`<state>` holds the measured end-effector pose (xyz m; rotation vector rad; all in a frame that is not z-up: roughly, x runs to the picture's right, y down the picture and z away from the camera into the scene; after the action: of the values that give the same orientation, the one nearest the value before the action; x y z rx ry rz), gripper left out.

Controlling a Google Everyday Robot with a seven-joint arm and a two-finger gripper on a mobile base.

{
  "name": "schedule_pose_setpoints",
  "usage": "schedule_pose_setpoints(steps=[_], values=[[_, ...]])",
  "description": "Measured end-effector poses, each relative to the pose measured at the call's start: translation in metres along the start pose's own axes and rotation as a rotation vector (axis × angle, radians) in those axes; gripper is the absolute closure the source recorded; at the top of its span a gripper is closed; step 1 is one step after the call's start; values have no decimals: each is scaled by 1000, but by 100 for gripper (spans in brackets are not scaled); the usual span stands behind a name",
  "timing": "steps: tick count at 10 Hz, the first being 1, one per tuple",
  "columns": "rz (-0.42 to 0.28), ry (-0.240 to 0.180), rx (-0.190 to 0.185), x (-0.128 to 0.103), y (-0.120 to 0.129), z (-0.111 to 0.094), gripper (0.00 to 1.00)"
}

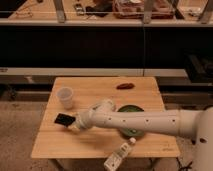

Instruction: Place the eraser in the ceramic cup

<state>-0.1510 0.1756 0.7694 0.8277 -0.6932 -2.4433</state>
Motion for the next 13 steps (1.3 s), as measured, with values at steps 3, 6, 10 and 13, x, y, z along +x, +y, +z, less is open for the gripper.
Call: schedule_pose_setpoints(steps=[3,6,10,13], values=[[105,-79,-38,-39,21,-27,100],[148,-85,-102,-32,54,-45,100],[125,-62,-167,0,108,-57,100],[82,-64,-217,30,153,-68,100]])
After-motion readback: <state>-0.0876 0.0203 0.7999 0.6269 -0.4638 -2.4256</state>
